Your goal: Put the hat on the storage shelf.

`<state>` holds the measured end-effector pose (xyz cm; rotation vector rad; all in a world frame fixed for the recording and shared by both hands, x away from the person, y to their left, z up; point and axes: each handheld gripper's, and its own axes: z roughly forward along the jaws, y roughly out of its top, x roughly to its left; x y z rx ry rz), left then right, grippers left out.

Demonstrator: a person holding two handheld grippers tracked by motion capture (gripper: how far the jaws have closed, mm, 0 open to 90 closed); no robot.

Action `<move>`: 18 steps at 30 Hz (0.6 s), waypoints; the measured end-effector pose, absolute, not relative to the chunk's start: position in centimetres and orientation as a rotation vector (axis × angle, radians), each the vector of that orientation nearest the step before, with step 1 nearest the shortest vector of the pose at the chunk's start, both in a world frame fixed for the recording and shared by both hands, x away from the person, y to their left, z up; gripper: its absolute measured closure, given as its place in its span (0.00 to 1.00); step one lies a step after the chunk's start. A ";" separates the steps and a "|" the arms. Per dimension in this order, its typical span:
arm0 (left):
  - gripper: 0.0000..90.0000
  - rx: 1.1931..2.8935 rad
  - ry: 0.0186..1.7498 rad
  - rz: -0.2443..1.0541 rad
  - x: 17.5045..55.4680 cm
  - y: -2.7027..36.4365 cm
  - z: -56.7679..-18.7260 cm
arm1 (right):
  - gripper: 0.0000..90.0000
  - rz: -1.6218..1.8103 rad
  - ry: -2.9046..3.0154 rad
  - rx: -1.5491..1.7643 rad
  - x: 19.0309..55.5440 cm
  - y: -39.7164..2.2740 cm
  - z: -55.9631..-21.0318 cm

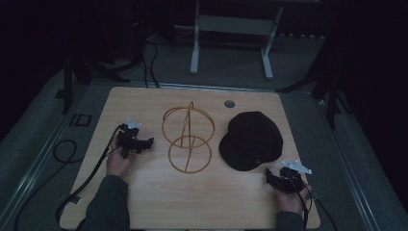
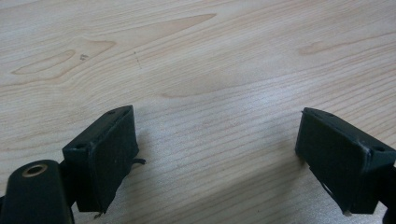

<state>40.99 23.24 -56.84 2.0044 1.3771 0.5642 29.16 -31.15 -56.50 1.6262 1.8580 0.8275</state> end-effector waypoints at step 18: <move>0.14 2.019 1.348 0.557 40.7 23.0 -56.8 | 0.42 0.805 1.955 1.607 29.6 -31.3 -55.9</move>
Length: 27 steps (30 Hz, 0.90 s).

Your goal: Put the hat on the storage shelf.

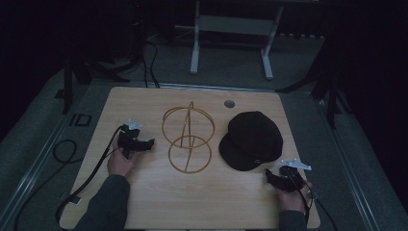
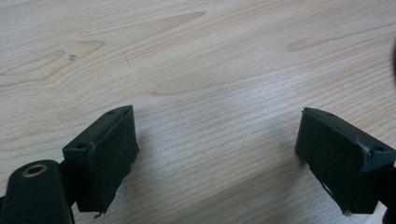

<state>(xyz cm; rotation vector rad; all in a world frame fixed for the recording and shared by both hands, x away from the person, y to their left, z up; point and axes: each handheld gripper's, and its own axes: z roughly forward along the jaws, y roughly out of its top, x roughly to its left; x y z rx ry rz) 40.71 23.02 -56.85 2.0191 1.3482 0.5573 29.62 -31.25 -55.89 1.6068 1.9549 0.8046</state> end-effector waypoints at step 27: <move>0.14 2.021 1.346 0.555 40.7 23.0 -56.8 | 0.63 0.742 2.270 1.390 29.0 -29.4 -51.6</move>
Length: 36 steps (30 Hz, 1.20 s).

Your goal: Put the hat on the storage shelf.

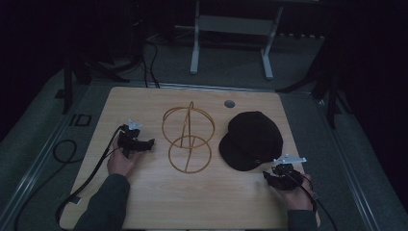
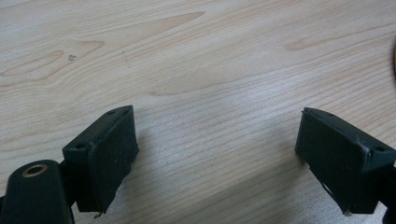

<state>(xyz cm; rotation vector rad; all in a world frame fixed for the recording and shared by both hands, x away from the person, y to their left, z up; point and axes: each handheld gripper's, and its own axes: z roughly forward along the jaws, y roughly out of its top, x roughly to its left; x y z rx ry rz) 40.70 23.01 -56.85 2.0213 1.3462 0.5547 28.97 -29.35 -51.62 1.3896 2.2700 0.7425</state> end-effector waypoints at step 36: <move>0.14 2.012 1.357 0.557 40.8 22.9 -56.8 | 0.58 0.581 2.519 1.074 33.9 -23.2 -45.8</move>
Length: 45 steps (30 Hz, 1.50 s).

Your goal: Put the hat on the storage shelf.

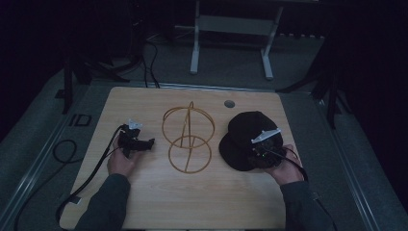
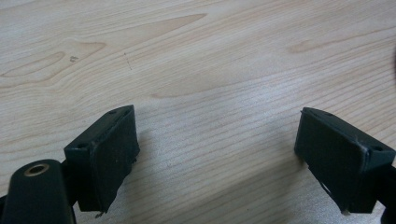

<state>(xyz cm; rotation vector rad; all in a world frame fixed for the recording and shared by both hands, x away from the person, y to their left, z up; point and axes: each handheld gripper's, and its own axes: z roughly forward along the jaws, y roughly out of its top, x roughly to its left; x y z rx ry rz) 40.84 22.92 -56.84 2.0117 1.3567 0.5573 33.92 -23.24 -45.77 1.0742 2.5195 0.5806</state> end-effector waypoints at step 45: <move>0.15 2.013 1.357 0.557 40.9 22.9 -56.8 | 0.80 0.407 2.812 1.247 42.5 -19.4 -49.3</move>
